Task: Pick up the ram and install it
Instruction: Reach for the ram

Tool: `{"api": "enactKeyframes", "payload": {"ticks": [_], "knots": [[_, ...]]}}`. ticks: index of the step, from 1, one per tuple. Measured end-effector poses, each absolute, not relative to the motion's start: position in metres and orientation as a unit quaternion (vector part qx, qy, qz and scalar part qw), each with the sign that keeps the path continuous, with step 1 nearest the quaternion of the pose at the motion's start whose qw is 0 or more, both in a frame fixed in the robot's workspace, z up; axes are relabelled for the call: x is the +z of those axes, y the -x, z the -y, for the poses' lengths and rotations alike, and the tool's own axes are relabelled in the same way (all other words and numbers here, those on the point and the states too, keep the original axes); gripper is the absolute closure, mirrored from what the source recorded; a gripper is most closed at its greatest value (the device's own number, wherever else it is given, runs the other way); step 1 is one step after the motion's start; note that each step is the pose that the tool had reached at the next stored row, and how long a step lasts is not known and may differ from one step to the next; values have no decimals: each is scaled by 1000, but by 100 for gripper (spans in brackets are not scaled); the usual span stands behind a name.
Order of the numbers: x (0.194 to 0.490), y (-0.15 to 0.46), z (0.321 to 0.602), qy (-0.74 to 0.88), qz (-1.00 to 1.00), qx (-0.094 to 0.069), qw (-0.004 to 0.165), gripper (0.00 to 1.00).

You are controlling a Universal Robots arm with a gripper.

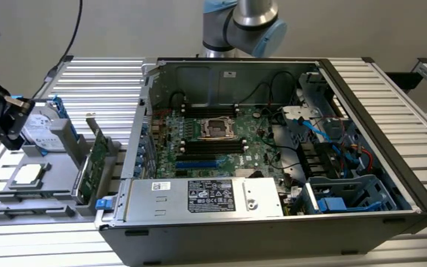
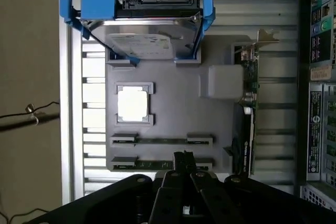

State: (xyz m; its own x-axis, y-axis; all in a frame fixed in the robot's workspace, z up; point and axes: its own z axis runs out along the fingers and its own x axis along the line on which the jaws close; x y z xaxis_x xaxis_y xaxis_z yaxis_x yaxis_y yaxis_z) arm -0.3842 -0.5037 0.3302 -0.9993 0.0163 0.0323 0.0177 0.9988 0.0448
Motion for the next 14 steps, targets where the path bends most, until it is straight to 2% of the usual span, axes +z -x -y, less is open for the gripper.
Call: {"api": "enactKeyframes", "payload": {"ticks": [9,14], "knots": [[322,386,526,6,999,-22,28,89],[315,386,539,2,999,-23,29,89]]}}
